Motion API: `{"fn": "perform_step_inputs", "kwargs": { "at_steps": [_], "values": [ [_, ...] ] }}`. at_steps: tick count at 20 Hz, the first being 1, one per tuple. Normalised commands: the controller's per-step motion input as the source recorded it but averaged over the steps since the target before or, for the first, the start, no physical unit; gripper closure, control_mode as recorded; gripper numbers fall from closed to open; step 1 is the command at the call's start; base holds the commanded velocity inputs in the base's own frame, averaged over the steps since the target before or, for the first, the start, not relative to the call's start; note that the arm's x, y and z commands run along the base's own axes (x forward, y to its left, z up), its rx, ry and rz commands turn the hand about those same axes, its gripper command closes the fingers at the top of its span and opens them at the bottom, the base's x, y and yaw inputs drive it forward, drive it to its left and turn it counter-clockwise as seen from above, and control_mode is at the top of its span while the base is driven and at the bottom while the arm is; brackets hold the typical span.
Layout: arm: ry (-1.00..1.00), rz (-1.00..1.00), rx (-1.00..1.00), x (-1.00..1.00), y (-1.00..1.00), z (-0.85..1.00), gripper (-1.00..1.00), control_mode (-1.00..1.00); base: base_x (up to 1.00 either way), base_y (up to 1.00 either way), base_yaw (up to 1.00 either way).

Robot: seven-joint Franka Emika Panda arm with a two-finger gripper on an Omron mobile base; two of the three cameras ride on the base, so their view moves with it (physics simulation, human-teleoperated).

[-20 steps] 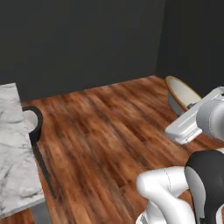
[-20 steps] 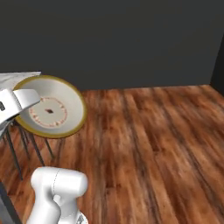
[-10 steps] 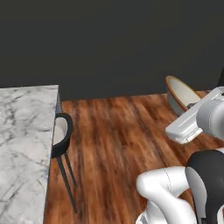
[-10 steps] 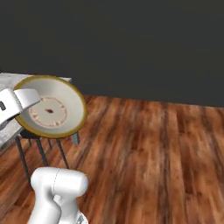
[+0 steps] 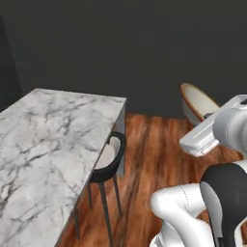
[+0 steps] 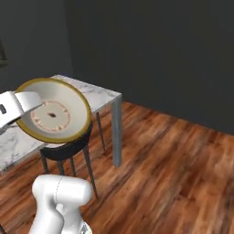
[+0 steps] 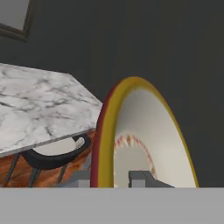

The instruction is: Pick up the bowls from the cabinet and place each bowl in front of a stool on the dining counter.

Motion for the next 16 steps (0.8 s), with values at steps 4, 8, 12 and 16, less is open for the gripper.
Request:
{"fn": "perform_step_inputs", "kwargs": {
  "at_steps": [4, 8, 12, 16],
  "values": [
    [0.00, 0.00, 0.00, 0.00, 0.00, 0.00, 1.00, 1.00, 0.08, 0.00, 0.79],
    [0.00, 0.00, 0.00, 0.00, 0.00, 0.00, 1.00, 1.00, -0.22, 0.00, 0.80],
    [0.00, 0.00, 0.00, 0.00, 0.00, 0.00, 1.00, 1.00, 0.03, 0.00, 0.78],
    [0.00, 0.00, 0.00, 0.00, 0.00, 0.00, 1.00, 1.00, 0.42, -0.04, 0.70]
  ]
}}
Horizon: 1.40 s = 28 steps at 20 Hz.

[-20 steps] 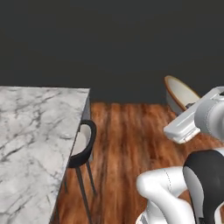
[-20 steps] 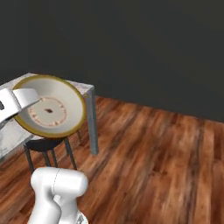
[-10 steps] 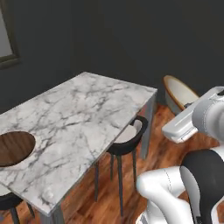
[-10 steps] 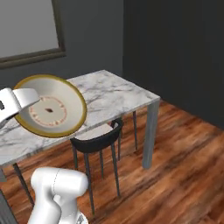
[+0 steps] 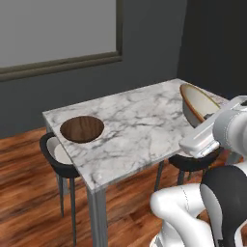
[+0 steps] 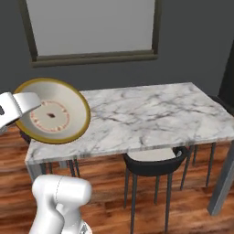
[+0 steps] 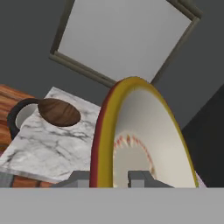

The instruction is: Pick up the bowls from the cabinet and place each bowl in front of a stool on the dining counter.

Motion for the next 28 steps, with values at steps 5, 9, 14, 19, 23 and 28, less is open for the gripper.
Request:
{"fn": "perform_step_inputs", "kwargs": {
  "at_steps": [5, 9, 14, 19, 23, 28],
  "values": [
    [0.00, 0.00, 0.00, 0.00, 0.00, 0.00, 1.00, 1.00, 0.39, -0.20, 0.40],
    [0.00, 0.00, 0.00, 0.00, 0.00, 0.00, 1.00, 1.00, 0.31, -0.37, 0.12],
    [0.00, 0.00, 0.00, 0.00, 0.00, 0.00, 1.00, 1.00, 0.18, -0.46, 0.11],
    [0.00, 0.00, 0.00, 0.00, 0.00, 0.00, 1.00, 1.00, 0.11, -0.02, 0.04],
    [0.05, 0.00, 0.01, 0.34, -0.10, 0.00, 1.00, -1.00, 0.27, -0.05, 0.00],
    [0.22, 0.00, 0.06, 0.75, -0.47, -0.03, 1.00, -1.00, 0.00, 0.00, 0.00]
  ]
}}
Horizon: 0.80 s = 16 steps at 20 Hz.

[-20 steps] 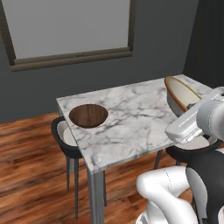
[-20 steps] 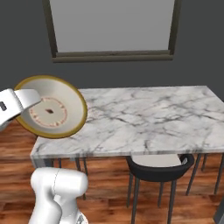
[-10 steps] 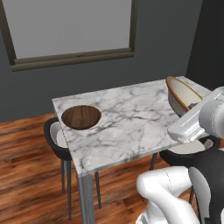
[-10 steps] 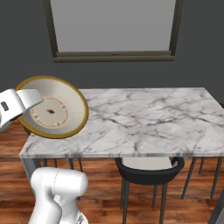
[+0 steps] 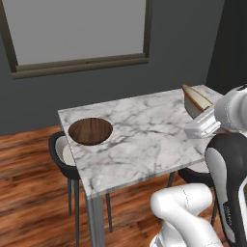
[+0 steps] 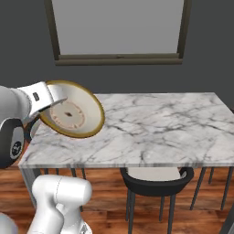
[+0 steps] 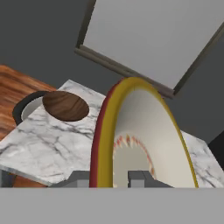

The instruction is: Pick up the bowls from the cabinet and place each bowl in front of a stool on the dining counter.

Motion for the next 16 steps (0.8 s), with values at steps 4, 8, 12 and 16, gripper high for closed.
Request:
{"fn": "perform_step_inputs", "kwargs": {
  "at_steps": [4, 8, 12, 16],
  "values": [
    [0.36, 0.00, 0.02, 0.71, -0.35, -0.16, 1.00, -1.00, 0.00, 0.00, 0.00],
    [0.13, 0.00, -0.15, 0.30, -0.06, -0.55, 1.00, -1.00, 0.00, 0.00, 0.00],
    [-0.07, 0.00, -0.28, 0.26, 0.00, -0.64, 1.00, -1.00, 0.00, 0.00, 0.00],
    [0.00, 0.03, -0.27, 0.44, 0.00, -0.71, 1.00, -1.00, 0.00, 0.00, 0.00]
  ]
}}
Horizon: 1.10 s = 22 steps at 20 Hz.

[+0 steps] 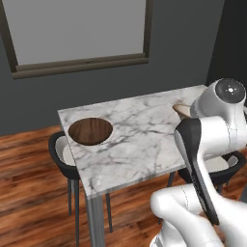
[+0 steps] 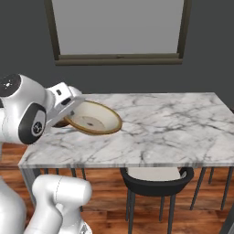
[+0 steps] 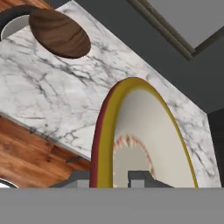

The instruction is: Pick up the bowls from the cabinet and place each bowl in front of a stool on the dining counter.

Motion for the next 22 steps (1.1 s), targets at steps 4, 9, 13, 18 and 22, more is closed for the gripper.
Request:
{"fn": "perform_step_inputs", "kwargs": {
  "at_steps": [4, 9, 13, 18, 22],
  "values": [
    [0.00, 0.02, -0.14, 0.22, -0.04, -0.50, 1.00, -1.00, 0.00, 0.00, 0.00],
    [0.02, 0.00, 0.00, 0.01, 0.00, -0.01, 1.00, -1.00, 0.00, 0.00, 0.00],
    [0.00, 0.00, 0.00, 0.15, -0.03, -0.10, 1.00, -1.00, 0.00, 0.00, 0.00],
    [0.00, 0.04, -0.01, 0.39, -0.25, -0.30, 1.00, -1.00, 0.00, 0.00, 0.00],
    [0.00, 0.06, -0.04, 0.50, -0.42, -0.47, 1.00, -1.00, 0.00, 0.00, 0.00]
  ]
}}
